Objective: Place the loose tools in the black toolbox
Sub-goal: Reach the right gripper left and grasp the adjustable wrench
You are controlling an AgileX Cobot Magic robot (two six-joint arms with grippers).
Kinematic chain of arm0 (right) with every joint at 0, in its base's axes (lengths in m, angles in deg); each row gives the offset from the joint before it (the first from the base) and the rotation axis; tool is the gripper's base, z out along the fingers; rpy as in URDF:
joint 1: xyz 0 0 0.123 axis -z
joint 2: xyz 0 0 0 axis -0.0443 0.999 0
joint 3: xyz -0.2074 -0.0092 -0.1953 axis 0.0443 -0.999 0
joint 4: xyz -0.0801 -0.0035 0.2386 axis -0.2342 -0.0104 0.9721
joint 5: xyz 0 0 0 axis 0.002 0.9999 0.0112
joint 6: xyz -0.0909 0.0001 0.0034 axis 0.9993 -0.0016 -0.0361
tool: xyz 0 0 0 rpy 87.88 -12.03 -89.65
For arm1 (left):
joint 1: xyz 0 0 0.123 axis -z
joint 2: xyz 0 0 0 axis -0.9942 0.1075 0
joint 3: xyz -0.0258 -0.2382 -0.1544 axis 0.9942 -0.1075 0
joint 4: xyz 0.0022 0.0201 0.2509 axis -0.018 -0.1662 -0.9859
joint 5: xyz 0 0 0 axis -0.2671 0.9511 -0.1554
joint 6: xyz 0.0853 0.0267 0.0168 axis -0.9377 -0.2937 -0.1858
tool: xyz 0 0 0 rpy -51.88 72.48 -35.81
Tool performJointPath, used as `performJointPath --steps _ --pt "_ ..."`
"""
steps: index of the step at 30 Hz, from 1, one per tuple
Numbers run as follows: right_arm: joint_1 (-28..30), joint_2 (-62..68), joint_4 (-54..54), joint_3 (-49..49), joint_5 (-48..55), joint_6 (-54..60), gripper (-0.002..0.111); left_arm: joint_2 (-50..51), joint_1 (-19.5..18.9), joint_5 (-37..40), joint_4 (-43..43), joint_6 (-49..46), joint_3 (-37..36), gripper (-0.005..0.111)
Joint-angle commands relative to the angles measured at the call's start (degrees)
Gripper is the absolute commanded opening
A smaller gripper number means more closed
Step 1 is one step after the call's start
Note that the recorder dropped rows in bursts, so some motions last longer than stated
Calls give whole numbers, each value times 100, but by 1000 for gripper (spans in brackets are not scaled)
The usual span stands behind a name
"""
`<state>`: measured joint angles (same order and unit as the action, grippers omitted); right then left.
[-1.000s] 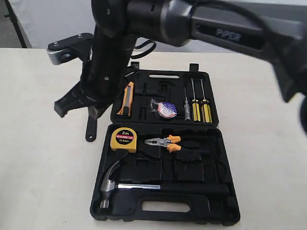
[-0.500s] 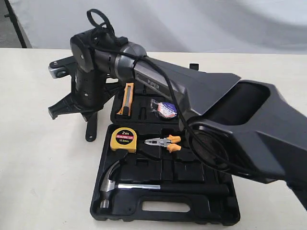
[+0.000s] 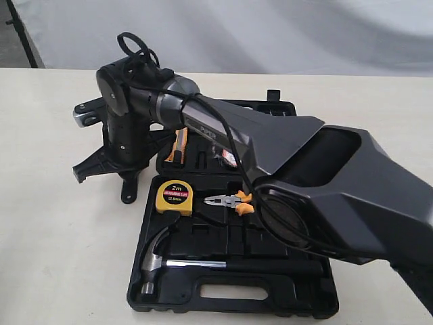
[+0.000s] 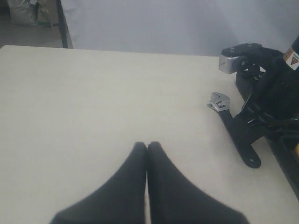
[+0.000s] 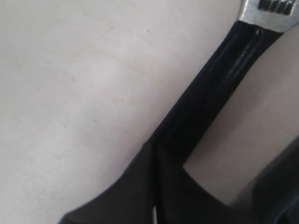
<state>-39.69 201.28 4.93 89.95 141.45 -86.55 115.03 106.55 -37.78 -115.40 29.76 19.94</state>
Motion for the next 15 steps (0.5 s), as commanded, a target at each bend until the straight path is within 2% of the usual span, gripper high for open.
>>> performJointPath --steps 1,15 --pt "-208 70 252 -35 289 -65 -1 -46 -19 -97 78 59 -53 1" --pt "-940 70 779 -35 289 -188 -1 -46 -19 -97 78 59 -53 1"
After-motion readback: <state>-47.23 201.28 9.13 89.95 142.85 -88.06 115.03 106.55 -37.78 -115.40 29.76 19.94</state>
